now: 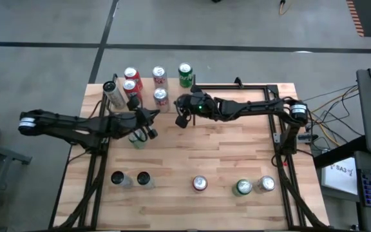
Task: Place canned beverage on shelf
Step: Put the top silver soda can aligned with the other silver soda can on the shelf
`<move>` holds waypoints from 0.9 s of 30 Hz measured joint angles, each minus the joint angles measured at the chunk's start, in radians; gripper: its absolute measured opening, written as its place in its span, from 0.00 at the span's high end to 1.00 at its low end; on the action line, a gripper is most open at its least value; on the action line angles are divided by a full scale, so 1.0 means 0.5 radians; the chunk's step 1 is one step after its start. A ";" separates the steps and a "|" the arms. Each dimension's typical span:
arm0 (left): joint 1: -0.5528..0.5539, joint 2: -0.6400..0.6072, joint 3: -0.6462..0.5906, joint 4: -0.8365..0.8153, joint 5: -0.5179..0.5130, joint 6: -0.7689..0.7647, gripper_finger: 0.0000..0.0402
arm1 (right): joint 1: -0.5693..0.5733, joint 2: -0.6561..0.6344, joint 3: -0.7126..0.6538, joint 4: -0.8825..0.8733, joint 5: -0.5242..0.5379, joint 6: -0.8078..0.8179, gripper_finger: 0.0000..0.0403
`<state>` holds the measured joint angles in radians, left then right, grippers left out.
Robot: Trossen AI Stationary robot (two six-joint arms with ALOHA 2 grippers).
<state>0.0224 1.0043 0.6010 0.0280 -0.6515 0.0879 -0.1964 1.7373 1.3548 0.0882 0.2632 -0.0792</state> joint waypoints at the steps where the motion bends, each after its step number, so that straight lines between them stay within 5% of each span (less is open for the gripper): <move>1: 0.011 0.015 0.001 0.010 -0.003 0.000 1.00 | 0.003 -0.008 0.000 -0.019 -0.001 0.000 0.98; 27: 0.148 0.077 0.000 0.078 -0.136 0.008 1.00 | 0.031 -0.015 -0.001 -0.124 -0.001 0.055 0.98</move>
<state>0.0963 1.0428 0.6010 0.0669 -0.7192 0.0921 -0.1806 1.7298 1.3544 0.0261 0.2628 -0.0517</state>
